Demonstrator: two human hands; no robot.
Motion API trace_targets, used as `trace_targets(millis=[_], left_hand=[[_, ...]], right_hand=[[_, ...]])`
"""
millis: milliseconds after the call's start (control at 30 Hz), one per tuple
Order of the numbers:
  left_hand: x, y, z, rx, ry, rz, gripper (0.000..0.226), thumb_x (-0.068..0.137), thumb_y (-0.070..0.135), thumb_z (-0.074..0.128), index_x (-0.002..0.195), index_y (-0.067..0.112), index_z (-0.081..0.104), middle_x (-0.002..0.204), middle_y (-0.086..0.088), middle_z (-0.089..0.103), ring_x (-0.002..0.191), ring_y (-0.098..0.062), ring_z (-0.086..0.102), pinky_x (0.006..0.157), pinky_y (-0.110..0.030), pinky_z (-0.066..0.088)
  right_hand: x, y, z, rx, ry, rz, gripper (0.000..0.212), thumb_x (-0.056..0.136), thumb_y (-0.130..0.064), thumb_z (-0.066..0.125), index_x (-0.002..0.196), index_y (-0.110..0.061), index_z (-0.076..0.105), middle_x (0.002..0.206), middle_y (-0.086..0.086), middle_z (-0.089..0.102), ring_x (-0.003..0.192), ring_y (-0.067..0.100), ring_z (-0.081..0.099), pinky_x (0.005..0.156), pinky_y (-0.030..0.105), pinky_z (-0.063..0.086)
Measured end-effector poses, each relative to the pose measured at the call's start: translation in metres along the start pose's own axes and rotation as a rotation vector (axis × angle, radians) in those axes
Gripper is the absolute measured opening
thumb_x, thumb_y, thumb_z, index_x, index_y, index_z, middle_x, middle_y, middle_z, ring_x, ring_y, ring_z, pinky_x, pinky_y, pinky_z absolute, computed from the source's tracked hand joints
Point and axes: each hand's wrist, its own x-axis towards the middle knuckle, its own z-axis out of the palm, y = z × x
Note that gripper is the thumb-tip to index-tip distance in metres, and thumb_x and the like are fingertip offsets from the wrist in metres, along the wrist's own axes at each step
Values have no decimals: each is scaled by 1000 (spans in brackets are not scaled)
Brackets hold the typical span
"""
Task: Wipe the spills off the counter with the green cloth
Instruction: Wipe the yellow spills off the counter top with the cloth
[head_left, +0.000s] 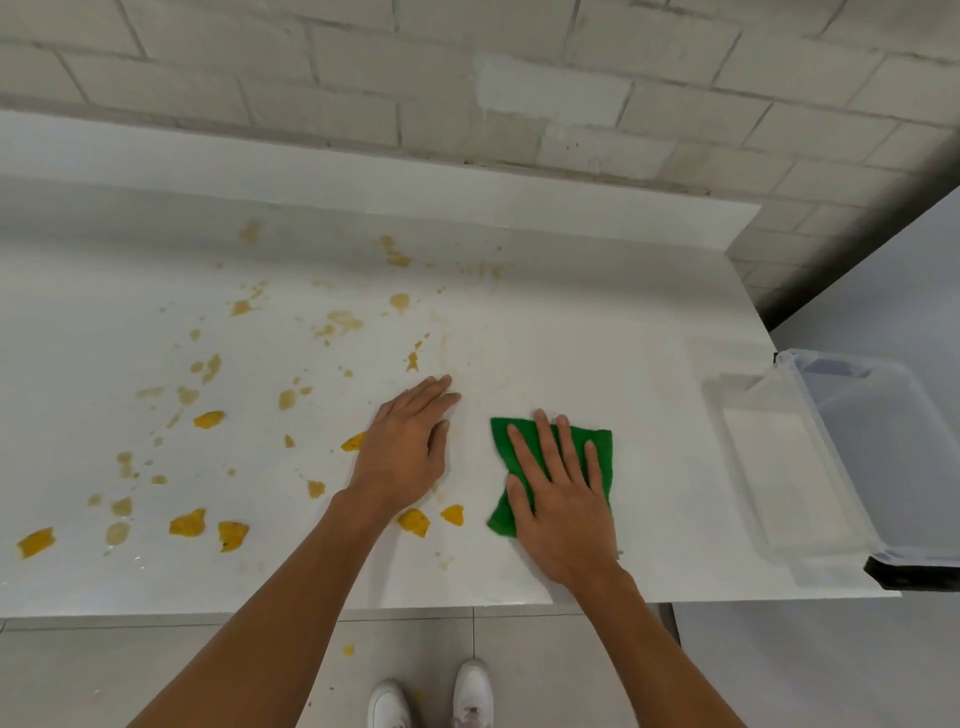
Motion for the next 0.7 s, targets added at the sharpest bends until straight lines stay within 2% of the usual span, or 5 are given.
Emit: trace_targets(millis=[100, 233, 333, 533, 700], left_hand=[[0, -2, -2, -22, -8, 9, 46, 100, 23, 45, 141, 14, 65, 156, -4, 53, 148, -23, 45, 123, -49, 36], [-9, -1, -7, 94, 52, -58, 47, 97, 29, 47, 137, 14, 67, 155, -9, 54, 149, -30, 43, 125, -56, 27], [-17, -6, -15, 138, 80, -115, 48, 97, 32, 49, 138, 15, 67, 156, -11, 53, 148, -33, 43, 124, -58, 27], [-27, -25, -29, 116, 53, -155, 48, 101, 38, 46, 143, 22, 64, 159, 0, 50, 151, -22, 41, 125, -53, 26], [-24, -39, -35, 22, 37, -141, 44, 99, 37, 53, 139, 26, 67, 156, 5, 53, 147, -17, 46, 119, -54, 36]], right_hand=[[5, -20, 4, 5, 9, -63, 60, 112, -44, 26, 170, -29, 20, 180, 1, 4, 166, 25, -2, 130, 61, 16], [-23, -20, -3, -21, -74, -292, 59, 114, -46, 25, 171, -34, 12, 180, -2, -3, 166, 23, -6, 132, 58, 12], [-28, 7, -12, -15, -138, -439, 59, 115, -46, 28, 170, -37, 9, 179, -6, -6, 166, 19, -8, 133, 56, 11], [6, 11, -12, -26, -90, -366, 59, 113, -44, 26, 170, -36, 14, 180, -4, 0, 166, 22, -4, 131, 59, 15], [5, -24, -7, -31, -111, -549, 58, 114, -44, 29, 170, -33, 19, 180, 0, 4, 166, 25, -1, 130, 60, 16]])
